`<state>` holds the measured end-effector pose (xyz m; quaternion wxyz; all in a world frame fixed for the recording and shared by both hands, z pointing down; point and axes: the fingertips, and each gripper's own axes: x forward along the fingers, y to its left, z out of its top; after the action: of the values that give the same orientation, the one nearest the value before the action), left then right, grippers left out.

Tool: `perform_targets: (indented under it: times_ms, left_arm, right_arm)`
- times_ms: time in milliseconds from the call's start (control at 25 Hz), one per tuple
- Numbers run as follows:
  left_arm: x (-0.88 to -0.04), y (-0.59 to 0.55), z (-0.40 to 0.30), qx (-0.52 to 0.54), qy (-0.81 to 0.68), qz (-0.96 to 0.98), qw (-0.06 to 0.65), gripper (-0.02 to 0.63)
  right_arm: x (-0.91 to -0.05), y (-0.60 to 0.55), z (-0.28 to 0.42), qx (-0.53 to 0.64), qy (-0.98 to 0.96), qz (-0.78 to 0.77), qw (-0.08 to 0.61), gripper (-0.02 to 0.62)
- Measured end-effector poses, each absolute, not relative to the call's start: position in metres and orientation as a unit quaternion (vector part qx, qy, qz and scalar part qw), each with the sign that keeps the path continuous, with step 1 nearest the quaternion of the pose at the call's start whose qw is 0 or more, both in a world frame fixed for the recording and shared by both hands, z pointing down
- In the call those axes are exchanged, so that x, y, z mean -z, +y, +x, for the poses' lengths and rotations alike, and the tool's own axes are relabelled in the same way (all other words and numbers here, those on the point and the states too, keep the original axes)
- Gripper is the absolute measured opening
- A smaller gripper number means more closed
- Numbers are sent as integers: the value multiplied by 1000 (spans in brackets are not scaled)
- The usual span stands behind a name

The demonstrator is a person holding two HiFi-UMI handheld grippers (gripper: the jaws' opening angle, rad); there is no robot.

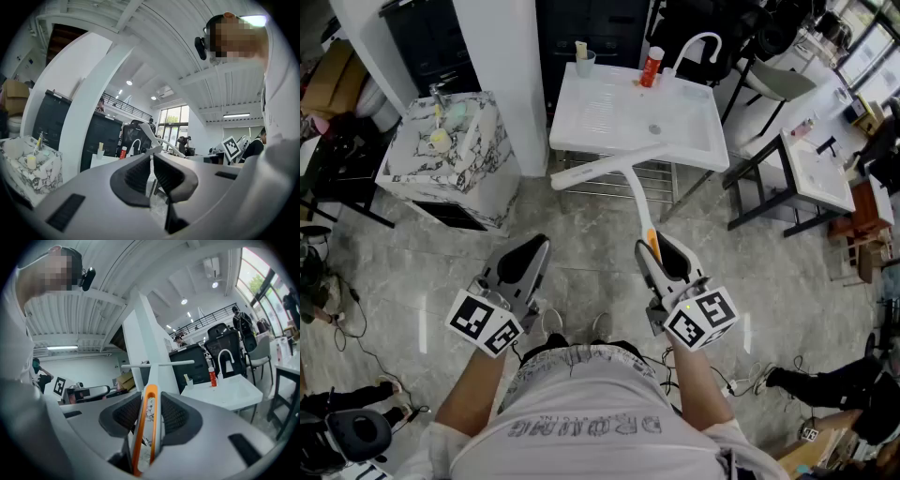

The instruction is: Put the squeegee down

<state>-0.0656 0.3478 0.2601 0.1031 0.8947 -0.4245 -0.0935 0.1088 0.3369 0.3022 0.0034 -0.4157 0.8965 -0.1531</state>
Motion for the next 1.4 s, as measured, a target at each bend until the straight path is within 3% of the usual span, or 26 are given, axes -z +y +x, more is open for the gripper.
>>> perform_targets:
  times_ms: [840,1400]
  left_arm:
    - [-261,348,-58,85,-424,896,103,34]
    - [-266,349,-10,81,-446,886,94,34]
  right_arm:
    - [-306,334,111,161,898,-410,9,141]
    - [-318,330,160,166,906,-390,12,141]
